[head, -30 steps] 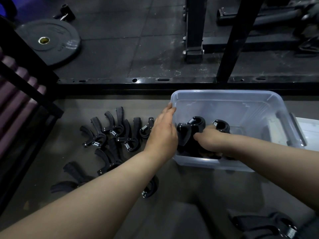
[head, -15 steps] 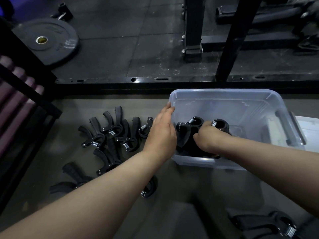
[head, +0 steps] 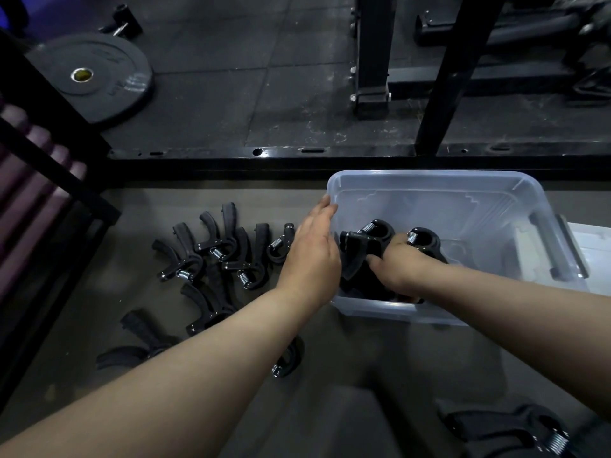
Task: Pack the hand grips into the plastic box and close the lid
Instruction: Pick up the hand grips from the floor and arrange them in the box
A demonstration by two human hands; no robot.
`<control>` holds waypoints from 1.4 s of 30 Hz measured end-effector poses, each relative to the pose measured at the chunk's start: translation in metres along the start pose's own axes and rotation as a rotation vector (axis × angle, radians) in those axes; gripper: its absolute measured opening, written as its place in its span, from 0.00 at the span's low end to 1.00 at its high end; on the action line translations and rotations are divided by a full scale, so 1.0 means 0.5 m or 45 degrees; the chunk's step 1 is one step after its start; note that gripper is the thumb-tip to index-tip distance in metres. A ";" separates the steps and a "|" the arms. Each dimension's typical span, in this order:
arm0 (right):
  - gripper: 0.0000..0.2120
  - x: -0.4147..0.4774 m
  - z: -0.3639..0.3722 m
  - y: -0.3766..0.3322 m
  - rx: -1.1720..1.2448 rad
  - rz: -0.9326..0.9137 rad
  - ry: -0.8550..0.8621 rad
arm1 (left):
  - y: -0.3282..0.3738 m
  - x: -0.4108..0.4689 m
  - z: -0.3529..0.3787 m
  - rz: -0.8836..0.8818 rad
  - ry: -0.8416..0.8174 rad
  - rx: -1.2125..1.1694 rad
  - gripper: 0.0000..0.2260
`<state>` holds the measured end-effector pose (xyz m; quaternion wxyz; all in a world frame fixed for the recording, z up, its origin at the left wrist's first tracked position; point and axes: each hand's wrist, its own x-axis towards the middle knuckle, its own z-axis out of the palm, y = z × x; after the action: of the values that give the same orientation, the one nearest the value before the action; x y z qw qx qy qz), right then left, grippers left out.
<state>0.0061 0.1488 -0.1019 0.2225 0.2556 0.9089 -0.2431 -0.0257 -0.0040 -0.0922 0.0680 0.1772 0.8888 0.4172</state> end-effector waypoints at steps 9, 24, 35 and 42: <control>0.34 0.002 -0.001 0.013 -0.141 -0.060 -0.069 | 0.000 -0.002 0.000 -0.006 -0.005 -0.002 0.23; 0.22 -0.029 -0.020 -0.057 0.205 -0.732 0.348 | -0.019 0.001 -0.001 -0.054 0.049 -0.206 0.23; 0.25 0.012 0.045 -0.170 0.182 -0.778 0.404 | -0.133 -0.048 -0.006 -0.078 -0.076 0.009 0.23; 0.26 0.011 0.060 -0.167 0.044 -0.785 0.435 | -0.288 -0.101 -0.070 -0.239 -0.060 0.361 0.23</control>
<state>-0.0374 0.0714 -0.1008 -0.0211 0.0098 0.9631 -0.2681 -0.0254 -0.1327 -0.1816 0.1017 0.1109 0.9496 0.2751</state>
